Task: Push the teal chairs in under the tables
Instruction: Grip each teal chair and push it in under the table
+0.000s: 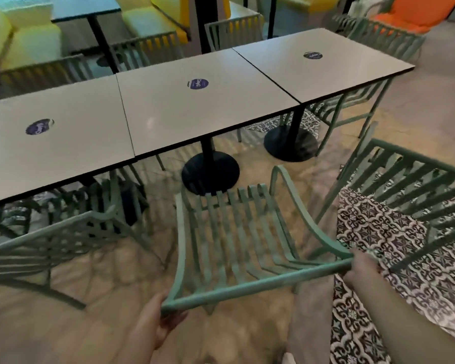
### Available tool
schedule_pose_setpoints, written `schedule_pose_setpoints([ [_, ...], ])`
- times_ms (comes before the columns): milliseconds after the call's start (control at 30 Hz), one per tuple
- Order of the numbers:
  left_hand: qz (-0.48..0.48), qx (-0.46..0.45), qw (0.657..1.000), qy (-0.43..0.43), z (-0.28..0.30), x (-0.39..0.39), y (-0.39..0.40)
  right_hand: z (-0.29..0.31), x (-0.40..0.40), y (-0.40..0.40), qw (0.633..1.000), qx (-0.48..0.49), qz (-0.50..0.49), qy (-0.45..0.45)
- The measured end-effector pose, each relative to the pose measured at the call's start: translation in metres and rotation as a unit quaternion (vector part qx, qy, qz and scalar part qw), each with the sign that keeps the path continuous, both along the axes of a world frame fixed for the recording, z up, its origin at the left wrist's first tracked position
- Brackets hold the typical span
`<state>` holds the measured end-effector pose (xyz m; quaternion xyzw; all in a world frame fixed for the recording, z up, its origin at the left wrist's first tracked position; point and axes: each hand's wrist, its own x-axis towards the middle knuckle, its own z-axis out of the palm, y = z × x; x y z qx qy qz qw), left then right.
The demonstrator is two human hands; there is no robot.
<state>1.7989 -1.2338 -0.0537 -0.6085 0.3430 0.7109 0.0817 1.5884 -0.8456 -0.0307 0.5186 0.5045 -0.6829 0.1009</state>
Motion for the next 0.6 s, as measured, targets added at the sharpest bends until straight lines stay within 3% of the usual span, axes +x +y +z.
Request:
schedule_pose_setpoints([
  [133,0.053,0.002,0.999,-0.004,-0.006,-0.004,0.013,-0.001,-0.009,0.006,0.999,0.046,0.013,0.025],
  [400,0.119,0.015,0.992,0.041,0.007,-0.030,0.073,-0.007,-0.072,0.047,0.995,0.005,0.099,0.023],
  [600,0.156,0.029,0.987,0.018,0.017,-0.047,0.090,-0.008,-0.096,0.049,0.997,-0.003,0.075,0.018],
])
